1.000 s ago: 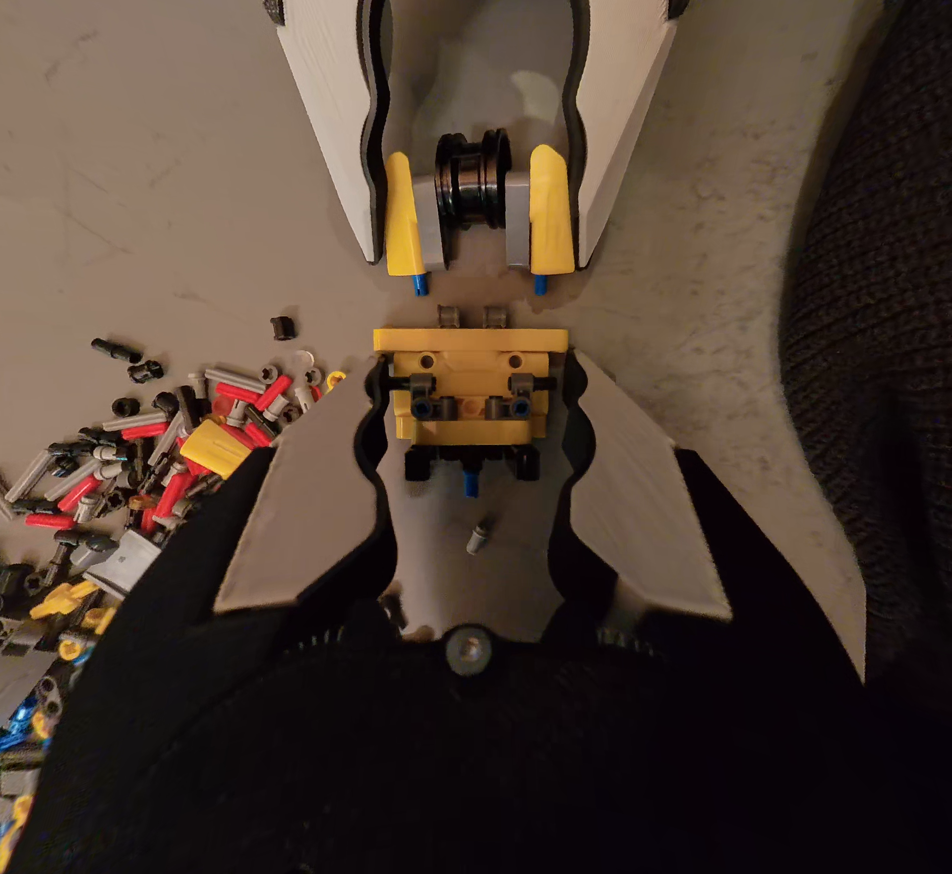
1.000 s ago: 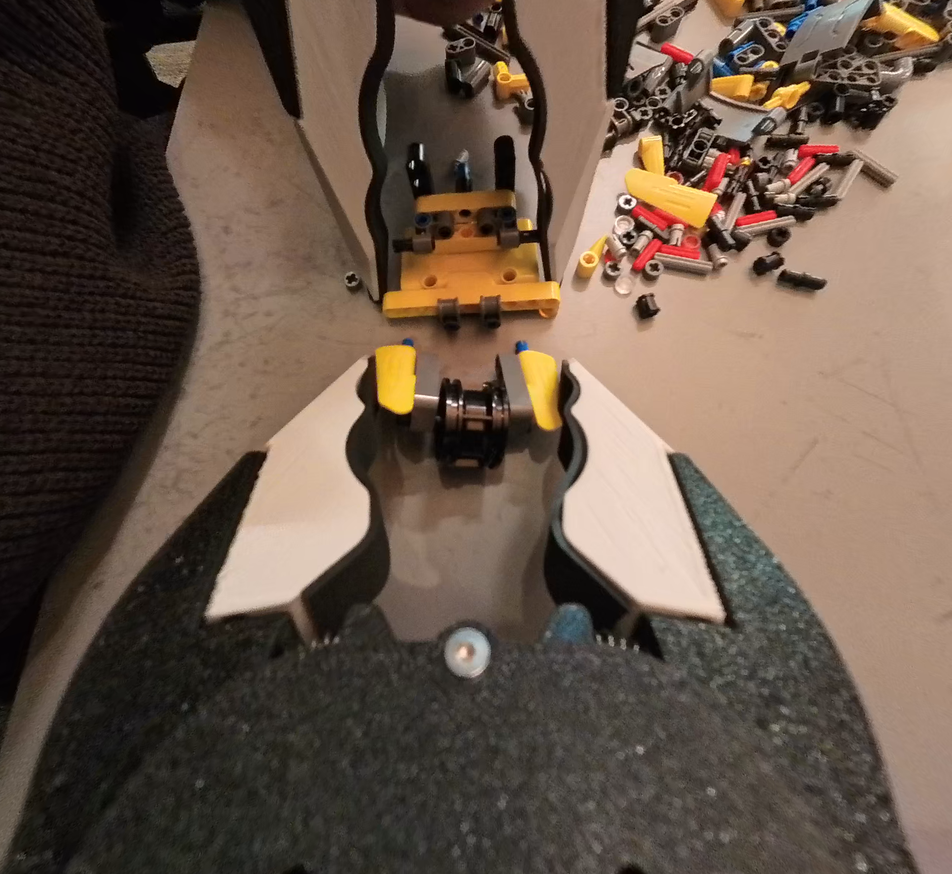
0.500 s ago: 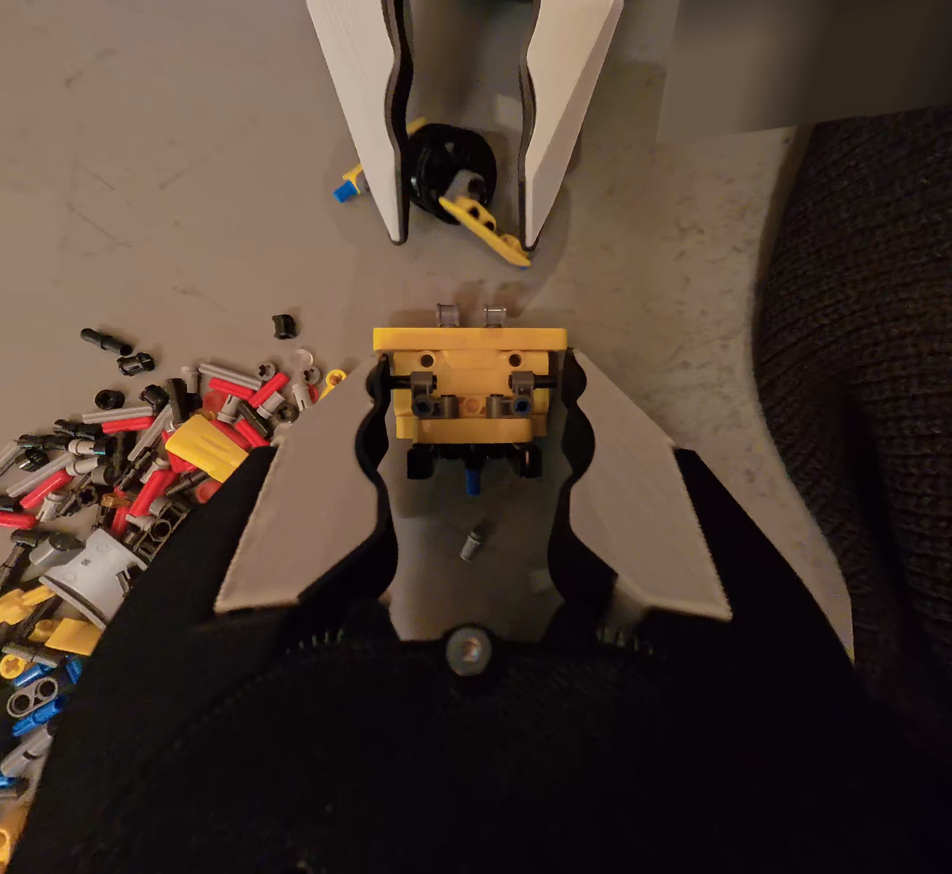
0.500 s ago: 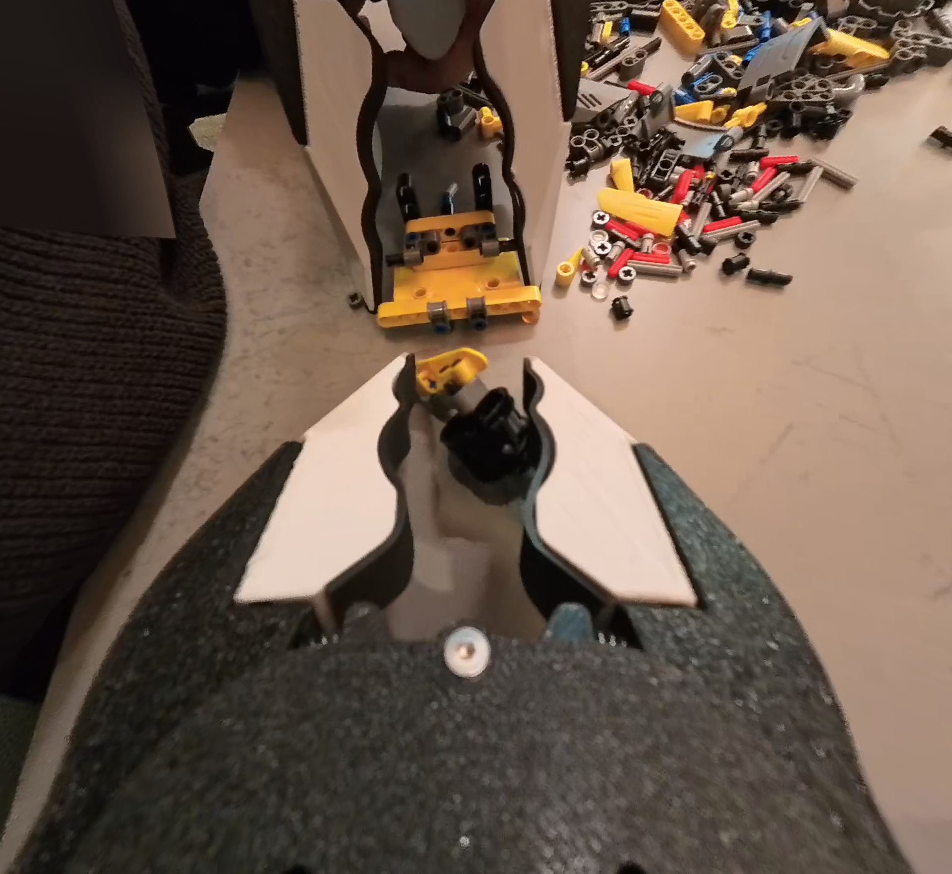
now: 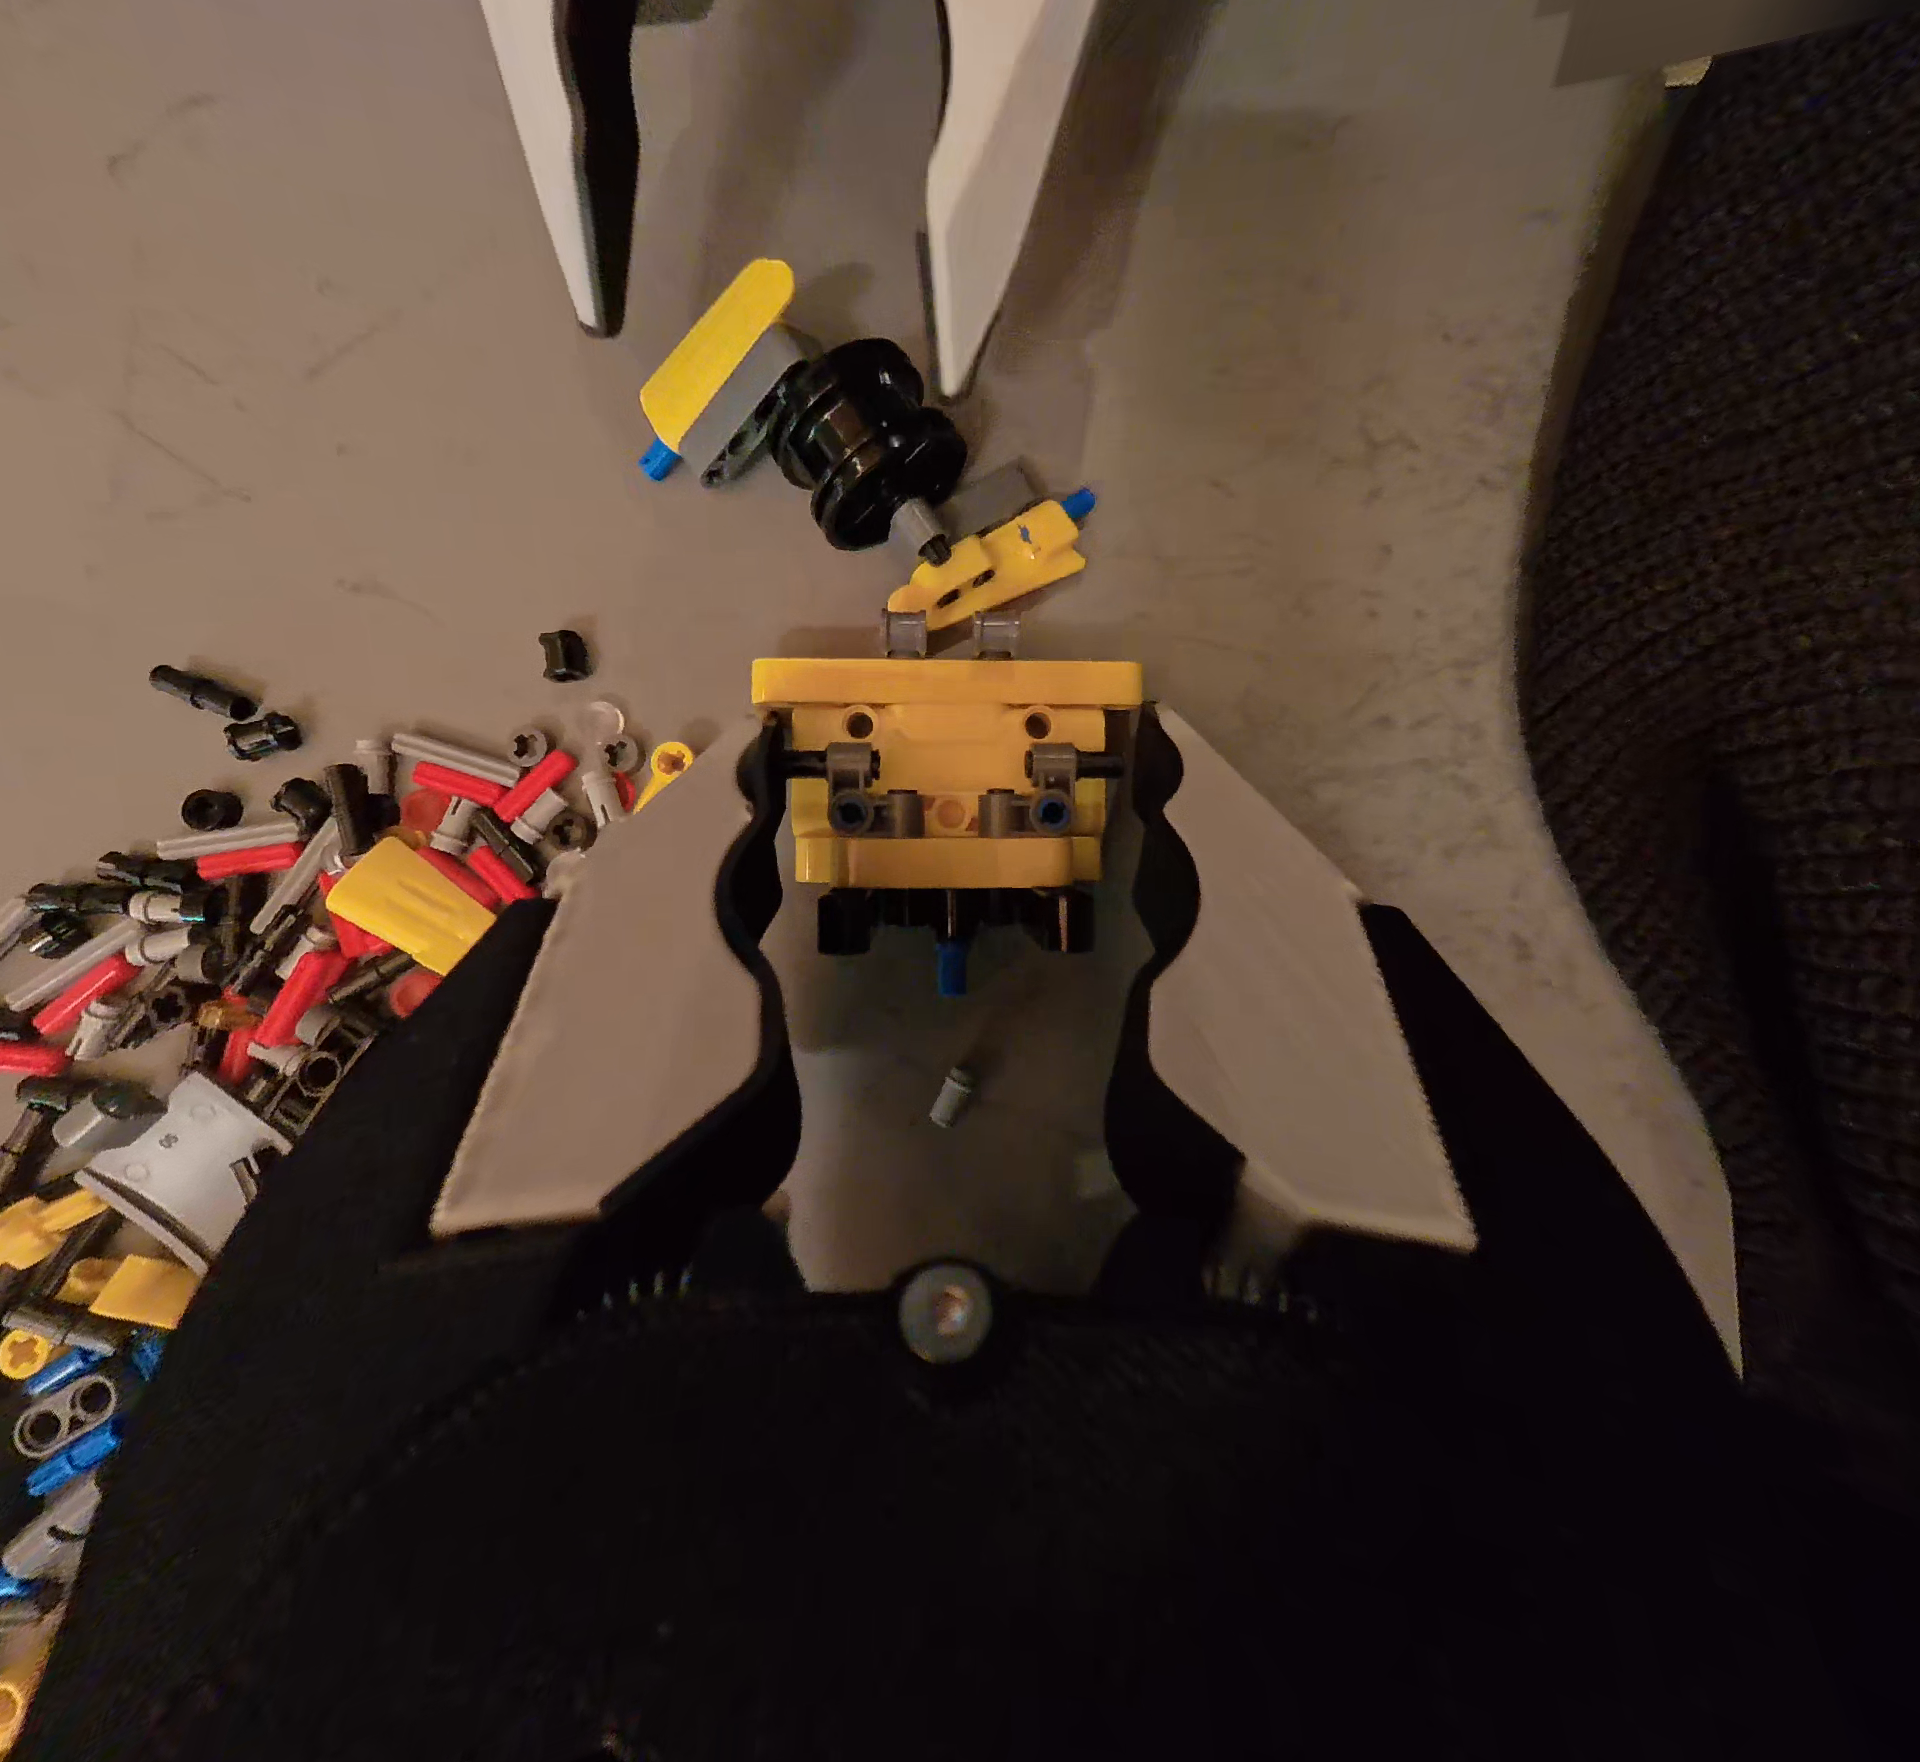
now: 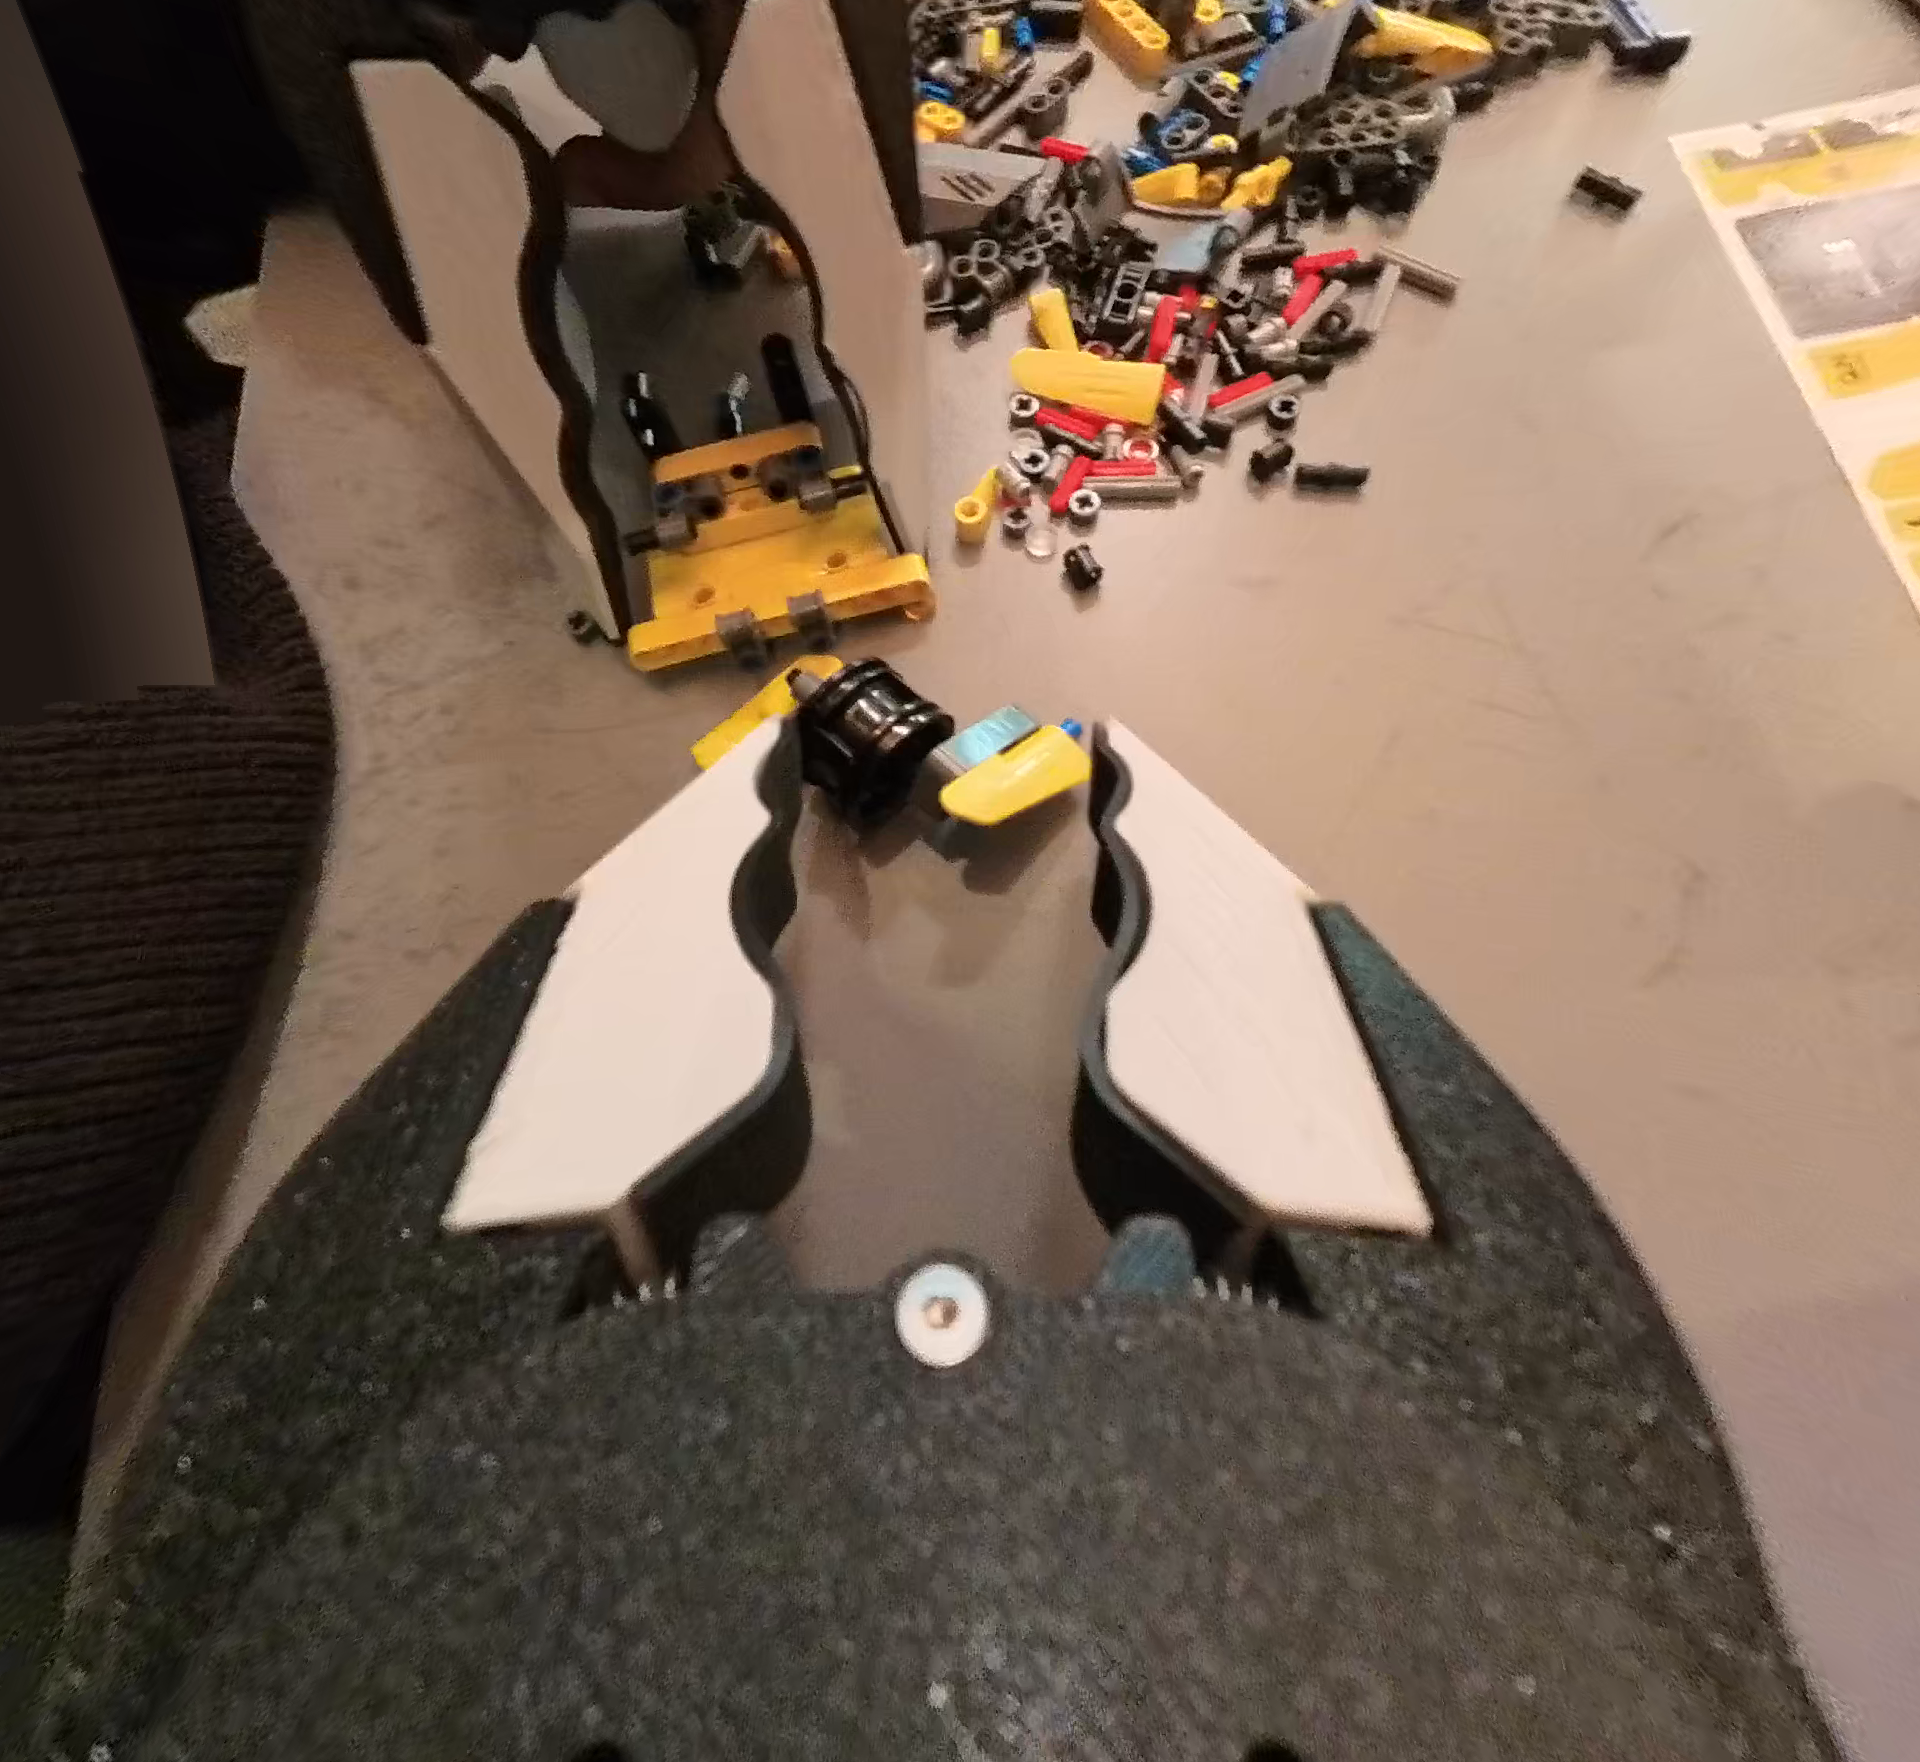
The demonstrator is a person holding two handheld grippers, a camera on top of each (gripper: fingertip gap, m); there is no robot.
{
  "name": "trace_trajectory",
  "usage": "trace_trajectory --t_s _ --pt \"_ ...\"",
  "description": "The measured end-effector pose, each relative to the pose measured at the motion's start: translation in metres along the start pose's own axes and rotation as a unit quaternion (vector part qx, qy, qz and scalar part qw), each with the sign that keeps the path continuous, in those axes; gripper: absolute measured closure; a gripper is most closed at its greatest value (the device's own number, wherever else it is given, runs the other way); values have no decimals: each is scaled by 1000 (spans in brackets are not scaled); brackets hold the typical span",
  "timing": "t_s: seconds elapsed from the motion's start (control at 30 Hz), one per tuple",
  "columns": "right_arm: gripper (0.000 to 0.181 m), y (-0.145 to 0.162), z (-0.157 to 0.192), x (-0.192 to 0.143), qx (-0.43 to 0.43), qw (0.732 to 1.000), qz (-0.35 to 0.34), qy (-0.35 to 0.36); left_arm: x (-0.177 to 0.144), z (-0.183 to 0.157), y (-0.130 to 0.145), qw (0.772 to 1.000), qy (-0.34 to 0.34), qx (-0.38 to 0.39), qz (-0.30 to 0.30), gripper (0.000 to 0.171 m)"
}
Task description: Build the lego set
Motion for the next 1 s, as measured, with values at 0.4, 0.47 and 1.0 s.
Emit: trace_trajectory --t_s 0.4,0.47,1.0 --pt "124 -3 1 0 104 994 -13 -16 -20 9 -6 996 -15 -35 -79 107" --pt "121 -1 3 5 93 996 6 17 -18 8 -8 996 -20 -37 -80 108" --pt "119 1 7 12 46 996 41 64 -8 6 -15 996 -47 -26 -70 111"
Point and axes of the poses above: each gripper's, where its closed fingertips meet, x out along the fingers, y out of its underside, z = x × y across the jaws, the point moved 10 cm from there along -x, back along the fingers, and after that the axes turned 5 degrees about x, right-handed, at the moved point
